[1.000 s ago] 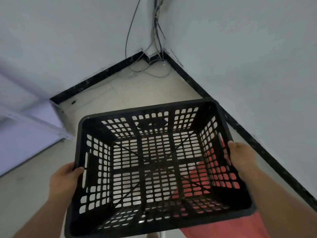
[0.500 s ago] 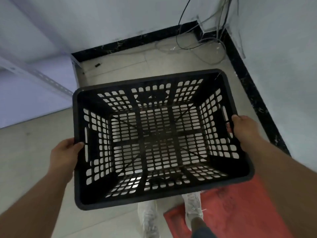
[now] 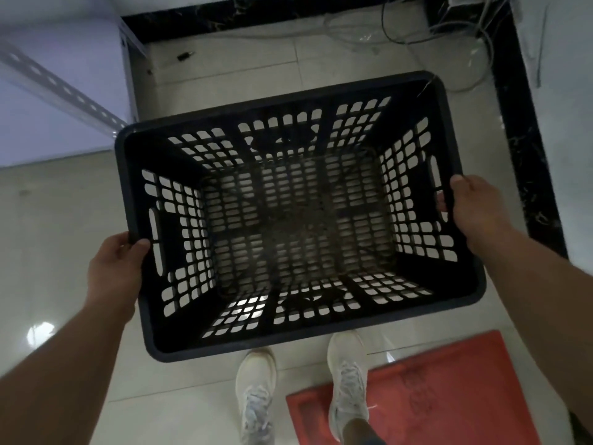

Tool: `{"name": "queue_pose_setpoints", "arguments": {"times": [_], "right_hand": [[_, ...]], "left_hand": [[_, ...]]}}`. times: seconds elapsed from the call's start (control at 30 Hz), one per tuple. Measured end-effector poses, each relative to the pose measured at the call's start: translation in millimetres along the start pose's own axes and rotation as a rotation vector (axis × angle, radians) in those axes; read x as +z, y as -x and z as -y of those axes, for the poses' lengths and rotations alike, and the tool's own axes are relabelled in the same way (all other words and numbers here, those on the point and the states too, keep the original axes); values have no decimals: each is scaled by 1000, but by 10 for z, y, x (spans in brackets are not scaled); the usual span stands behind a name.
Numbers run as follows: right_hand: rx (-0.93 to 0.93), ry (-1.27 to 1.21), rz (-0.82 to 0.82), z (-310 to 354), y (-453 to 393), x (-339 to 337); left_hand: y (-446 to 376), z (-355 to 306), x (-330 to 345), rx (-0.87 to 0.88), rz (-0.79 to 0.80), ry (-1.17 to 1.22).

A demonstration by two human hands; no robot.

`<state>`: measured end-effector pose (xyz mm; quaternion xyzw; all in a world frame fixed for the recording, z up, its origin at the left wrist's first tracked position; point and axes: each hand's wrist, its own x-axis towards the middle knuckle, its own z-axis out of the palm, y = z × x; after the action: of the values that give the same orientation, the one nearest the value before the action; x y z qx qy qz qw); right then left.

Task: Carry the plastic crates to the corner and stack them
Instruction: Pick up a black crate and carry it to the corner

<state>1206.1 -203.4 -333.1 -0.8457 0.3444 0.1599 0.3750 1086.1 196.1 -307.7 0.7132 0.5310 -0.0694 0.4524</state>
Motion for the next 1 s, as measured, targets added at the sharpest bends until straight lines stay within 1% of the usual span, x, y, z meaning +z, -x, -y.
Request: {"name": "queue_pose_setpoints", "arguments": {"times": [0.1,0.23,0.33,0.4,0.5,0.57,0.8,1.0], "right_hand": [[22,0,13,-77,51,-44],[55,-6,-16,-184,125,-24],[53,-41,-40,-222,112,14],[39,-57,-53,-247,107,42],[17,-23,-88,-270,109,77],[18,10,-88,-277,108,82],[-16,157,-84,-221,133,51],[26,282,-84,-105,243,20]], "left_hand": [[80,3,11,-23,-19,5],[117,25,77,-77,-110,56],[92,65,139,-68,-155,41],[73,103,175,-50,-215,33],[70,136,224,-22,-277,14],[87,133,228,-15,-268,-3],[73,53,100,-9,-135,-126],[184,-77,71,-29,-74,-203]]}}
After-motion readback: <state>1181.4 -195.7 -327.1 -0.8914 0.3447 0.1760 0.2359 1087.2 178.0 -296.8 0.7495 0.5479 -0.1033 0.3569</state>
